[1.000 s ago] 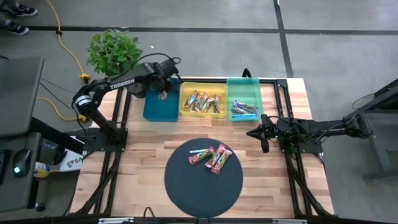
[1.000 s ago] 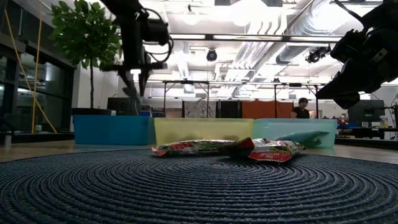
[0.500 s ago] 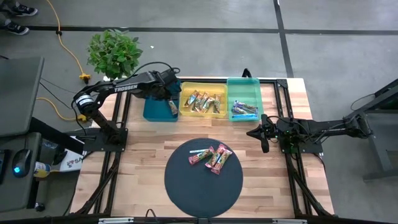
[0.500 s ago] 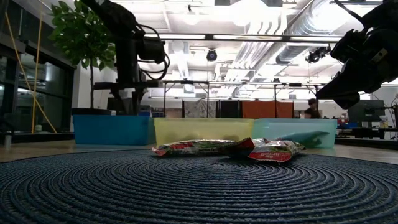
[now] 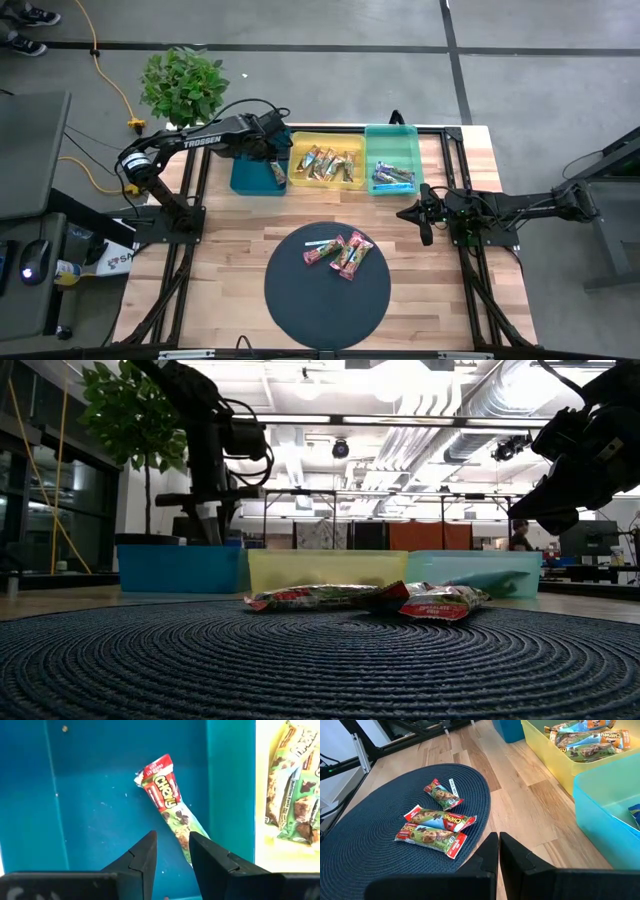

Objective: Pick and place Granola Bars by type
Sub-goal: Put the red granola bar into the blue bin

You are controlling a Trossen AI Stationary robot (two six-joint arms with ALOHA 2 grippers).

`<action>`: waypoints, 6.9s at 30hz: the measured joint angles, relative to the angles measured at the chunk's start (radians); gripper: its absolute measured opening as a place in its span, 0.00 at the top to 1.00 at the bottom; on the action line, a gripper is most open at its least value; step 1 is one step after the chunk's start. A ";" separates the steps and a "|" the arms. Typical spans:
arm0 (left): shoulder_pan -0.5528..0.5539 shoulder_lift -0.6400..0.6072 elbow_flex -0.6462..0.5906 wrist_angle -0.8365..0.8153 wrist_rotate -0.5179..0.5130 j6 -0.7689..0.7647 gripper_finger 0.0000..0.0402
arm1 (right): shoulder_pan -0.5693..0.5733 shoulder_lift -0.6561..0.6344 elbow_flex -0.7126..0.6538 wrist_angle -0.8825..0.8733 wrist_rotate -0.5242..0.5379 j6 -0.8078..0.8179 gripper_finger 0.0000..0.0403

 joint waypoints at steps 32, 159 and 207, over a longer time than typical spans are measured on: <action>-0.088 -0.018 0.005 0.071 0.285 0.551 0.72 | 0.000 0.000 0.000 0.000 0.000 0.000 1.00; -0.761 0.639 0.747 -0.196 0.101 0.272 0.42 | 0.000 0.020 0.000 0.001 0.000 0.000 1.00; -0.766 0.728 0.751 -0.191 0.201 0.293 0.65 | 0.000 0.020 0.000 0.000 0.000 0.000 1.00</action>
